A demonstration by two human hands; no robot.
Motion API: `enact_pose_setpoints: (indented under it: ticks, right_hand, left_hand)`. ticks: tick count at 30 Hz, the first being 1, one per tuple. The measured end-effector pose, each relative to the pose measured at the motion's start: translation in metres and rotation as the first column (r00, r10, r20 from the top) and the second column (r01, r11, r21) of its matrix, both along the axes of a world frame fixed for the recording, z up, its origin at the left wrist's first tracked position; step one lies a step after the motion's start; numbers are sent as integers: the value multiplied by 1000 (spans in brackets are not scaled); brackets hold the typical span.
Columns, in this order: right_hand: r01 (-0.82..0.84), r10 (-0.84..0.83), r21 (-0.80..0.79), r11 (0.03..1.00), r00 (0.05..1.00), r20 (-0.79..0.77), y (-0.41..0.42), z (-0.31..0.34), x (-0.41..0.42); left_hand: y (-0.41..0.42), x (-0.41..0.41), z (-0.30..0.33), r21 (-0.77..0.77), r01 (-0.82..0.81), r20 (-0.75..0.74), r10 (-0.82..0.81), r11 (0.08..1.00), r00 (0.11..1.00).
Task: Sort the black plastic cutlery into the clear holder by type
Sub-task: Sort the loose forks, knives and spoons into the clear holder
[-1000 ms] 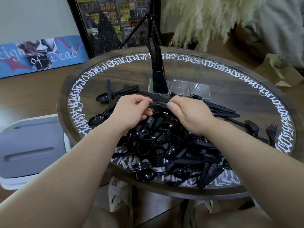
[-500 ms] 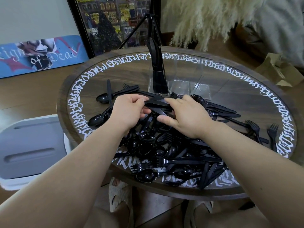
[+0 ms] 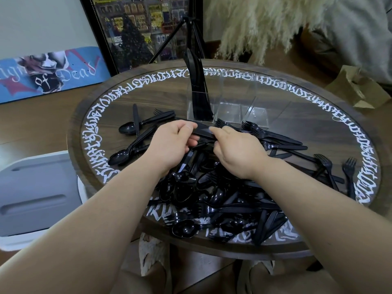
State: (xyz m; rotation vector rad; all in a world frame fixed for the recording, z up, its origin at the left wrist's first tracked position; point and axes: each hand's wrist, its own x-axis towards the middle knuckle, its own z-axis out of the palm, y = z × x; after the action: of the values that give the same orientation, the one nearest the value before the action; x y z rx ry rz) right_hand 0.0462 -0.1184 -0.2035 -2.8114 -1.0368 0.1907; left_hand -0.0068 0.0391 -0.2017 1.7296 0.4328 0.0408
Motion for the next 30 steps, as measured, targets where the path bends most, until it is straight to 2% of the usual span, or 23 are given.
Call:
enact_pose_setpoints:
  ticks: [4,6,9,12,14,16,19,21,24,27,30]
  right_hand:
    - [14,-16,24,1000,997,78,9,6,-3]
    - [19,-25,109,994,998,51,8,7,-2]
    - [43,-35,258,965,999,-36,2,12,4]
    - [60,-32,338,939,996,-89,-1,22,6]
    - [73,-36,376,924,994,-105,-1,34,8]
    - [75,-39,393,917,994,-99,0,46,11]
    - [74,-77,339,938,997,-5,4,63,19]
    - [94,-121,270,958,989,87,8,70,25]
    - [117,-129,131,984,988,88,15,72,32]
    - [105,-104,-34,994,994,30,18,65,34]
    - [99,-97,-83,992,995,27,17,60,34]
  left_hand:
    - [-2,2,-1,64,-14,22,13,998,1000]
    - [-3,3,2,50,-76,40,74,996,996]
    - [-3,3,11,-165,-203,79,218,965,973]
    - [-2,1,24,-345,-235,123,292,909,949]
    - [0,1,35,-417,-228,164,319,880,933]
    - [3,3,50,-420,-224,216,336,879,917]
    - [17,12,80,-291,-238,343,334,927,878]
    - [31,21,100,-100,-261,441,278,960,854]
    - [48,32,121,117,-271,534,170,955,828]
    - [55,43,121,255,-251,516,87,934,852]
    - [57,51,109,390,-231,451,34,891,892]
